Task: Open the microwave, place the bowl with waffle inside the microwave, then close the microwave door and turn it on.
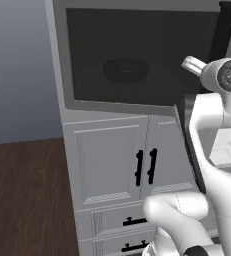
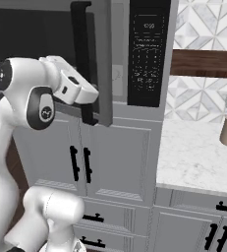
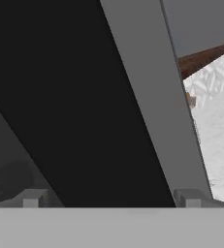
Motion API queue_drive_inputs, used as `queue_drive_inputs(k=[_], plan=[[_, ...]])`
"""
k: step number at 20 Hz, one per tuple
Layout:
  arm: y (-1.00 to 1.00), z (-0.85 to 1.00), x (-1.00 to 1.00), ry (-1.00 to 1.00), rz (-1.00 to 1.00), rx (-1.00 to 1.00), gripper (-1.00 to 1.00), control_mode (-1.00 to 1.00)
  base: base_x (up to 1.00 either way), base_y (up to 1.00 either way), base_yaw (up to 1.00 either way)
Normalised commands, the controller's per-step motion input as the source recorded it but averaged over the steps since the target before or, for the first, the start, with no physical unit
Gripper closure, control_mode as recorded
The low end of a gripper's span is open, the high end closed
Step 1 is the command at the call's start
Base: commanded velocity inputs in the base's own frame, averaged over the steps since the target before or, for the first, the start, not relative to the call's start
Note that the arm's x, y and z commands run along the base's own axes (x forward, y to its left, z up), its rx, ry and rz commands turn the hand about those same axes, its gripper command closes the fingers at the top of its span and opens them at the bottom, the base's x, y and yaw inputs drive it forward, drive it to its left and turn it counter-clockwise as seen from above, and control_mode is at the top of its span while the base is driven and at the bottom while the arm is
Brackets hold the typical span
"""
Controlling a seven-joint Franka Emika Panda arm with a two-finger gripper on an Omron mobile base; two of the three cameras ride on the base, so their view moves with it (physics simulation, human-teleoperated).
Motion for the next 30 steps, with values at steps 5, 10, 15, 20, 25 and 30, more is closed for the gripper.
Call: queue_drive_inputs(k=[5,10,15,20,25,30], plan=[[0.0,0.0,0.67,-0.02,0.0,0.0,-1.0,-1.0,0.0,0.0,0.0],[0.0,0.0,0.75,0.0,0.0,0.0,-1.0,-1.0,0.0,0.0,0.0],[0.0,0.0,0.68,0.0,0.0,0.0,-1.0,-1.0,0.0,0.0,0.0],[0.0,0.01,0.59,0.05,0.0,0.0,-1.0,-1.0,0.0,0.0,0.0],[0.0,0.0,0.76,0.14,0.0,0.0,-1.0,-1.0,0.0,0.0,0.0],[0.0,0.0,0.71,0.15,0.0,0.0,-1.0,-1.0,0.0,0.0,0.0]])
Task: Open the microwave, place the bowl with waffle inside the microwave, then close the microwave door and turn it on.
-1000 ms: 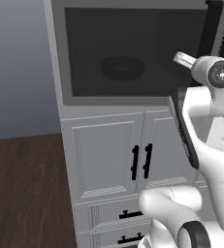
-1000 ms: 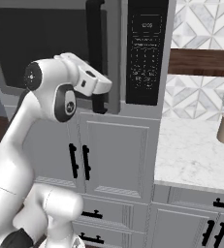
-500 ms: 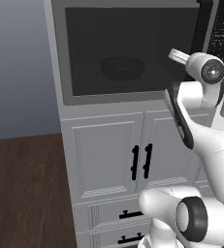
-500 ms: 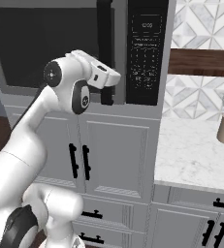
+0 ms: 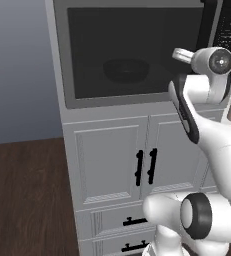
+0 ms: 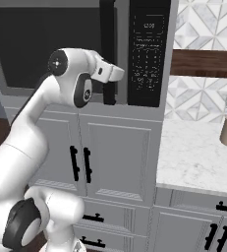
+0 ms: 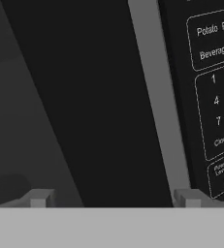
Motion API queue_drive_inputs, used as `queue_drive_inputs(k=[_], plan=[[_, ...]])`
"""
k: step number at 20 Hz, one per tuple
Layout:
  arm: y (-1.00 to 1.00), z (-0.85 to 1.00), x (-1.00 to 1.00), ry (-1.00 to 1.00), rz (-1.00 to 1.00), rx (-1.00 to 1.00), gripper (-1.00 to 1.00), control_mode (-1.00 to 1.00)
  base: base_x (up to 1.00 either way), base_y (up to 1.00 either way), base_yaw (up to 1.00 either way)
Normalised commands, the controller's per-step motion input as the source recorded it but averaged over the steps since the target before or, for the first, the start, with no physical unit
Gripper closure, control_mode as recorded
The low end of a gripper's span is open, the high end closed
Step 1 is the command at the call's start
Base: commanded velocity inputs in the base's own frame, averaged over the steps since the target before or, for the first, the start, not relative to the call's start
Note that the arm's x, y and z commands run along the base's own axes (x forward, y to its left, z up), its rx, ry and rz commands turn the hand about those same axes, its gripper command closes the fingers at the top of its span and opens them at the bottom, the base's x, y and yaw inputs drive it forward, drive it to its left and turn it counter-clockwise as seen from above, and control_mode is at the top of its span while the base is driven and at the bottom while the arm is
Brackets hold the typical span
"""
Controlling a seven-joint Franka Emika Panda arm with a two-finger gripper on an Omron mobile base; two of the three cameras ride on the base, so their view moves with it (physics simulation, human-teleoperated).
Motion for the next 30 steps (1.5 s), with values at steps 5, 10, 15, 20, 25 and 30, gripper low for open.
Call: queue_drive_inputs(k=[5,10,15,20,25,30], plan=[[0.0,0.0,-0.06,0.0,0.0,0.02,-1.0,-1.0,0.0,0.0,0.0],[0.0,0.01,-0.57,-0.18,0.05,0.03,-1.0,-1.0,0.0,0.0,0.0],[0.0,0.01,-0.65,-0.03,0.11,0.0,-1.0,-1.0,0.0,0.0,0.0],[-0.14,0.1,-0.68,0.0,0.14,-0.01,-1.0,-1.0,0.0,0.0,0.0],[-0.51,0.3,-0.76,0.0,0.12,-0.08,-1.0,-1.0,0.0,0.0,0.0],[-0.62,0.06,-0.65,-0.07,0.11,-0.13,-1.0,-1.0,0.0,0.0,0.0]])
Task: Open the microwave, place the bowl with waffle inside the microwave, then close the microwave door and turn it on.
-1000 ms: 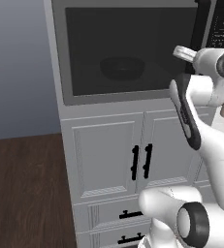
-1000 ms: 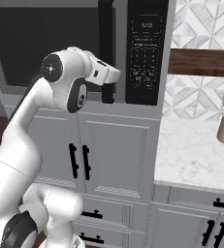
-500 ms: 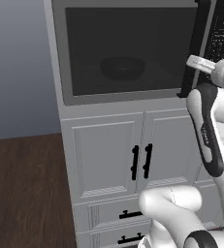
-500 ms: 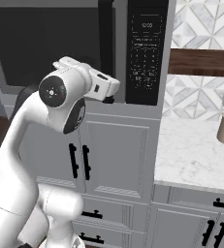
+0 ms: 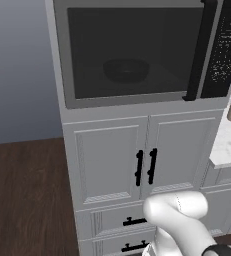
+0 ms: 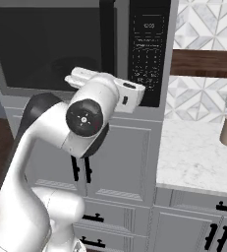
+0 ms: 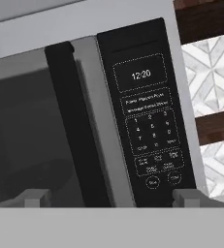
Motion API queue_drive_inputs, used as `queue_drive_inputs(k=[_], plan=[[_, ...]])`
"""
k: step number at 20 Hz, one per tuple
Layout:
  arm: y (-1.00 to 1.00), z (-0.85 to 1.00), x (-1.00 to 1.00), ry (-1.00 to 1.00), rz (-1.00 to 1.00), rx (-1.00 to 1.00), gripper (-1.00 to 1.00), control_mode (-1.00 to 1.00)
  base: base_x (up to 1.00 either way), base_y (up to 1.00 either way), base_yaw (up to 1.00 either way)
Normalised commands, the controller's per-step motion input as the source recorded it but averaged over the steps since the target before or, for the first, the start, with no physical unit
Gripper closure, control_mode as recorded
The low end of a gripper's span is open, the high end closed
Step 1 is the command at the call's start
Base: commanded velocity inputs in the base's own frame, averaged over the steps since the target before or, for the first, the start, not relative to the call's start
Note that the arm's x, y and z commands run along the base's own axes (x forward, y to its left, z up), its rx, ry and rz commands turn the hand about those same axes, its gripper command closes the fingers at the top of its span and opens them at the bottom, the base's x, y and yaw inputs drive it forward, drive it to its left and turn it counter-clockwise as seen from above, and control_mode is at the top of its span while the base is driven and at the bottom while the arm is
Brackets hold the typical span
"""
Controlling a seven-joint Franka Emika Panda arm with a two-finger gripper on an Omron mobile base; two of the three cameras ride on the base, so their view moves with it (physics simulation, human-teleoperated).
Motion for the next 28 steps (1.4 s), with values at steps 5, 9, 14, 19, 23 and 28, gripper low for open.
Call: queue_drive_inputs(k=[5,9,14,19,23,28], plan=[[-0.2,-0.14,-0.58,-0.16,0.08,-0.12,-1.0,-1.0,0.0,0.0,0.0],[-0.18,-0.49,-0.51,-0.21,0.02,-0.02,-1.0,-1.0,0.0,0.0,0.0],[-0.15,-0.29,-0.17,-0.11,-0.02,-0.08,-1.0,-1.0,0.0,0.0,0.0],[0.02,0.03,0.15,0.2,-0.27,-0.34,1.0,-1.0,0.0,0.0,0.0],[-0.06,-0.04,0.07,0.18,-0.26,-0.21,1.0,-1.0,0.0,0.0,0.0],[-0.14,-0.31,0.35,-0.01,-0.1,-0.03,1.0,-1.0,0.0,0.0,0.0]])
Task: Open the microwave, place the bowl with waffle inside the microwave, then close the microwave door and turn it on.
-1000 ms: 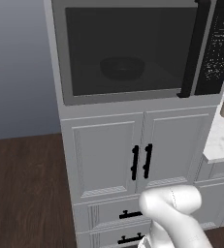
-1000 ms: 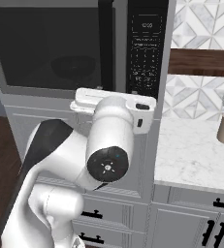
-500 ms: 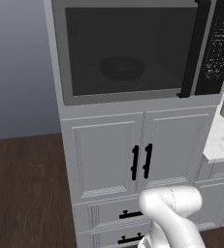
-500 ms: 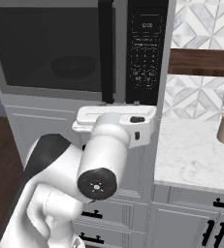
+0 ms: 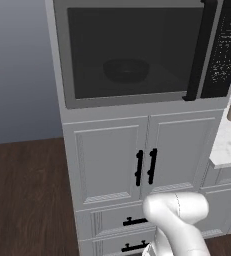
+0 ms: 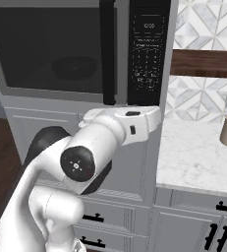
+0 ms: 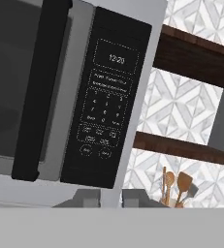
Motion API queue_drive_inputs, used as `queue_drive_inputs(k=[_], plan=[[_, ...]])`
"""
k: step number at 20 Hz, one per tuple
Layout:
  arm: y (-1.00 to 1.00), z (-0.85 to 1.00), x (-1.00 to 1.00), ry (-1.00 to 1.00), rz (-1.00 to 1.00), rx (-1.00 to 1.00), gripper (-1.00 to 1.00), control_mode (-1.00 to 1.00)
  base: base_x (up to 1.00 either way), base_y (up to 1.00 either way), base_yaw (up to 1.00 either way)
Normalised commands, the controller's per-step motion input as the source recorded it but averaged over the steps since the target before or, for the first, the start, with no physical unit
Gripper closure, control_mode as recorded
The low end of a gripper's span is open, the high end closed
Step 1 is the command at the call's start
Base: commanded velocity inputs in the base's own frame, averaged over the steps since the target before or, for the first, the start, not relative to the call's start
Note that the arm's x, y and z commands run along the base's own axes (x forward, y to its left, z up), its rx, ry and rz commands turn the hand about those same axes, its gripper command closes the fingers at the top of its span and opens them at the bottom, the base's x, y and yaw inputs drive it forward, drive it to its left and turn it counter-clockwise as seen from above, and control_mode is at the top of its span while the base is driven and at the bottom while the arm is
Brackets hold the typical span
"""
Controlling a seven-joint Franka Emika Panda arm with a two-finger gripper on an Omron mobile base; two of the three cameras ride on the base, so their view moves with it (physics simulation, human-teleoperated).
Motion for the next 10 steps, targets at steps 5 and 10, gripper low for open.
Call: queue_drive_inputs(k=[5,10], plan=[[-0.05,-0.22,0.33,-0.09,0.08,0.03,1.0,-1.0,0.0,0.0,0.0],[-0.15,0.01,0.47,-0.06,0.3,0.0,1.0,-1.0,0.0,0.0,0.0]])
